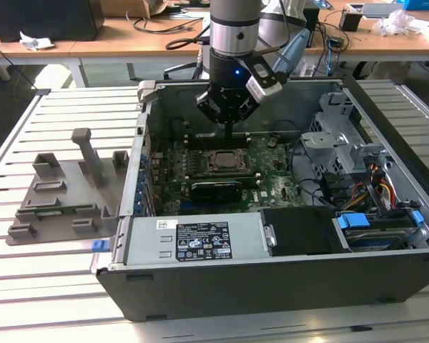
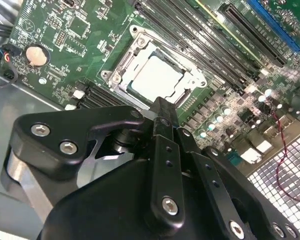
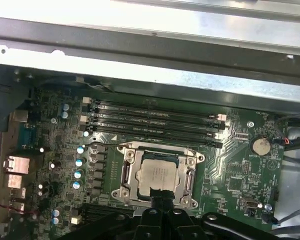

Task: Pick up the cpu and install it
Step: 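Install the first cpu locking lever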

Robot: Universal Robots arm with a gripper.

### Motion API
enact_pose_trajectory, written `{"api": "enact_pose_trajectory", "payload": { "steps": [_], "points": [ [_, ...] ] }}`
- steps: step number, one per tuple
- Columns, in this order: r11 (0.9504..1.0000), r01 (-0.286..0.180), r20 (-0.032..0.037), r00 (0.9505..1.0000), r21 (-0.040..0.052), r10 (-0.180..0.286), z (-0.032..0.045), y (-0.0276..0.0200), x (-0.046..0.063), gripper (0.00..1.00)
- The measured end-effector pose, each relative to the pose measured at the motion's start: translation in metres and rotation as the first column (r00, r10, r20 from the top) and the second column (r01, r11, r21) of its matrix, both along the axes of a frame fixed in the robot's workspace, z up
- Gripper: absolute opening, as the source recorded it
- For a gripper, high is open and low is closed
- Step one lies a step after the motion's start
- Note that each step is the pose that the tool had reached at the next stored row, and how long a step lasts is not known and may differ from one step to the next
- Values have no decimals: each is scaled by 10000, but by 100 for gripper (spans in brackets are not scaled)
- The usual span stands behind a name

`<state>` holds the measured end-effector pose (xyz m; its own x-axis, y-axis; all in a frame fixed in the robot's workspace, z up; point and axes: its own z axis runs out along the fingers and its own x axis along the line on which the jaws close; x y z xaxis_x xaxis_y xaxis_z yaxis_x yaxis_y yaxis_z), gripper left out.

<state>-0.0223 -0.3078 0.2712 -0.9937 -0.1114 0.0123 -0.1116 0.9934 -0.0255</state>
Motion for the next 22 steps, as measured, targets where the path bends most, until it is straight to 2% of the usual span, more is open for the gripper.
{"api": "enact_pose_trajectory", "payload": {
  "steps": [2,4,6,8,12,13,15,18,22],
  "points": [
    [10000,0,7,10000,0,0,32,0,-14,11],
    [10000,-1,8,10000,-1,1,163,0,-14,11],
    [10000,1,8,10000,-1,-1,203,0,-17,11],
    [10000,0,9,10000,3,0,205,0,-37,11],
    [10000,-1,22,10000,11,1,206,0,-236,11],
    [10000,0,27,10000,18,0,205,4,-317,11],
    [10000,1,25,10000,19,-1,206,13,-374,11],
    [10000,2,25,10000,20,-2,193,41,-475,11],
    [10000,-2,25,10000,21,2,97,120,-595,11]
  ]
}}
